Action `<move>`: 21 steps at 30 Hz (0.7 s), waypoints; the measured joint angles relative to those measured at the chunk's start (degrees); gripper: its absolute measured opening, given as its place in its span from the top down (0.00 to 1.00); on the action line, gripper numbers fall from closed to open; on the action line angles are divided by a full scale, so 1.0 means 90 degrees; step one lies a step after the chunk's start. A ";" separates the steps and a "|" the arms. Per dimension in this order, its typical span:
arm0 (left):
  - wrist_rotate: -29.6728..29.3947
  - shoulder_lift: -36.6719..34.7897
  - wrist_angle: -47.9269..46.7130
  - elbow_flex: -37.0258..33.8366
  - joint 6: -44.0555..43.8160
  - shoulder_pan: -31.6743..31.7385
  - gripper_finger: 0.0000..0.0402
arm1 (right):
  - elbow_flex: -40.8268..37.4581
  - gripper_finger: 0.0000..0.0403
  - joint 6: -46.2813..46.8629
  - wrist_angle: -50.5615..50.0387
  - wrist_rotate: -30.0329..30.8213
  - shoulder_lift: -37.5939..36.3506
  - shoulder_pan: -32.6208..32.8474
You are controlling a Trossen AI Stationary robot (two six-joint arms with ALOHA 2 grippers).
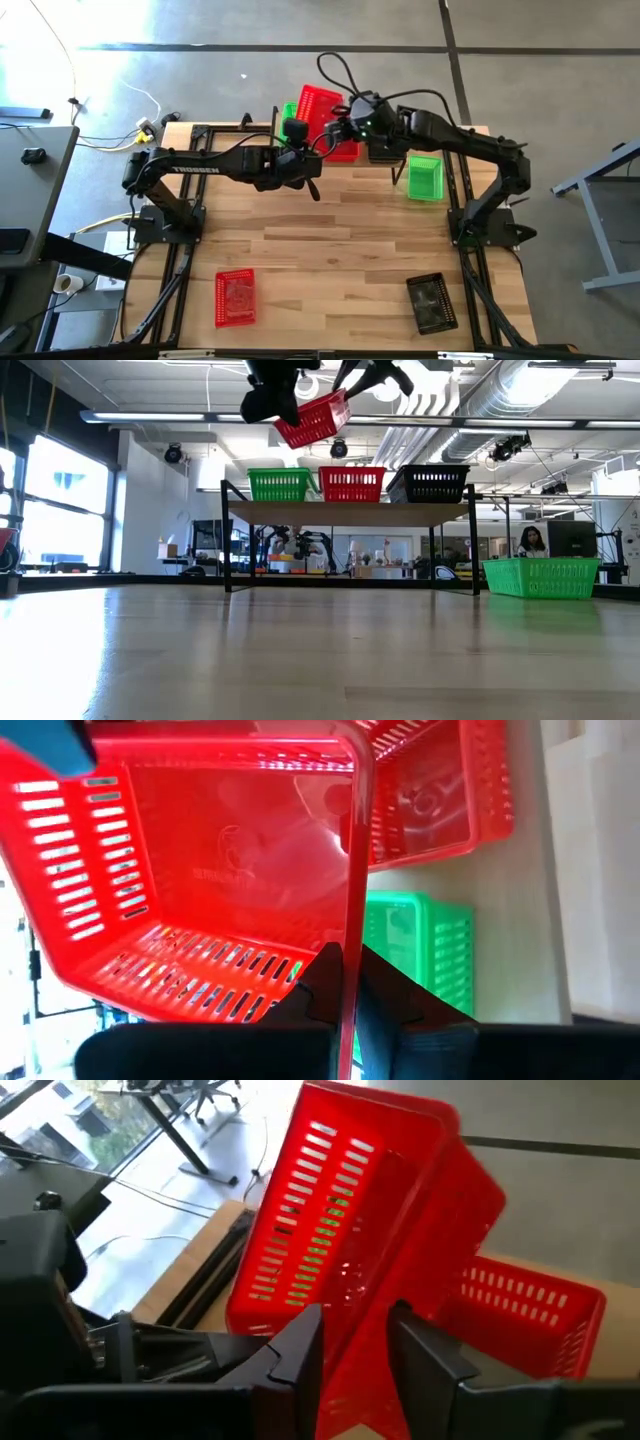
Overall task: Stack baskets on shelf by color
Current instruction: Stack the top red bin on top of the red bin on the shelf
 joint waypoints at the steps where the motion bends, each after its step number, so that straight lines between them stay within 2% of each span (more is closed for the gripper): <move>1: -0.0036 0.0000 0.0015 0.0000 0.0053 -0.0002 1.00 | 0.0000 0.78 0.0000 -0.0023 0.0018 -0.0004 -0.0007; 11: -0.0087 0.0000 0.0073 0.0000 0.0421 -0.0002 1.00 | 0.0004 0.98 -0.0191 -0.0113 -0.0079 -0.0002 -0.0160; 21: -0.0087 0.0002 0.0224 -0.0002 0.0717 -0.0007 0.99 | 0.0005 1.00 -0.0325 -0.0162 -0.0117 -0.0007 -0.0195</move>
